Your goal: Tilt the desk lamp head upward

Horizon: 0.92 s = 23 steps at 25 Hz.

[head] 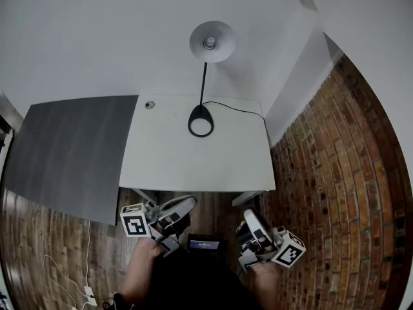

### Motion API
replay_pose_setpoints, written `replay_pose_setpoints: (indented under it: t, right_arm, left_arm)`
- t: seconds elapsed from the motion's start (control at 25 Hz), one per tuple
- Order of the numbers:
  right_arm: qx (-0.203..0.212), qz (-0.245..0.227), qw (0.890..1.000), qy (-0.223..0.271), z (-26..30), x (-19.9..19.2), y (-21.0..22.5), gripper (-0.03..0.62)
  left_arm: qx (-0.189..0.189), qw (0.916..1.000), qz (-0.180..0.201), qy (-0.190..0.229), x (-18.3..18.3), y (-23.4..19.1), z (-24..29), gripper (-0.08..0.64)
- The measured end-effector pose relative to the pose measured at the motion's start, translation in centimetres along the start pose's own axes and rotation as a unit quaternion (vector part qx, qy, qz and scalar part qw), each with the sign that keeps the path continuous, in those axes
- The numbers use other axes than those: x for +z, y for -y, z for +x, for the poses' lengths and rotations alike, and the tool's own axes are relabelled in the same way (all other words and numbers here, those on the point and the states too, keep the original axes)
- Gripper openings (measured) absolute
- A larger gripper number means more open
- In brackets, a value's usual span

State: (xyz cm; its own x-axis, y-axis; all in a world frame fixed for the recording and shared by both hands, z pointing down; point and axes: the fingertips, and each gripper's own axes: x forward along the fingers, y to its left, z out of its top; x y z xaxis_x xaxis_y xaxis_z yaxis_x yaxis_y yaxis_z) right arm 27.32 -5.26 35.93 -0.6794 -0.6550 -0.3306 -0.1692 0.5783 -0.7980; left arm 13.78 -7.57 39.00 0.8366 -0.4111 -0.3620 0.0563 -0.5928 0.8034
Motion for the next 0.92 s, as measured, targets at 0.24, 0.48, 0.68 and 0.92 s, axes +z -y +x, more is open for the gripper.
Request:
replay_pose_setpoints:
  t: [0.24,0.48,0.68,0.92]
  right_arm:
    - [0.030,0.023,0.999,-0.017,-4.0,-0.8,-0.2,0.035]
    - [0.050,0.028,0.998,-0.030,-5.1,-1.3,-1.2,0.032]
    - [0.063,0.024,0.997,-0.038,-4.1,-1.2,-2.4,0.029]
    - [0.078,0.041,0.994,-0.069,-2.3,-2.6,-2.4,0.029]
  left_arm:
    - [0.030,0.9993,0.024,-0.005,-4.0,2.7,0.5,0.011]
    - [0.040,0.9989,0.021,-0.012,-6.2,3.6,1.0,0.011]
    - [0.024,0.9987,0.038,-0.026,-6.2,5.3,2.3,0.011]
    - [0.037,0.9988,0.030,-0.013,-6.6,4.5,1.1,0.011]
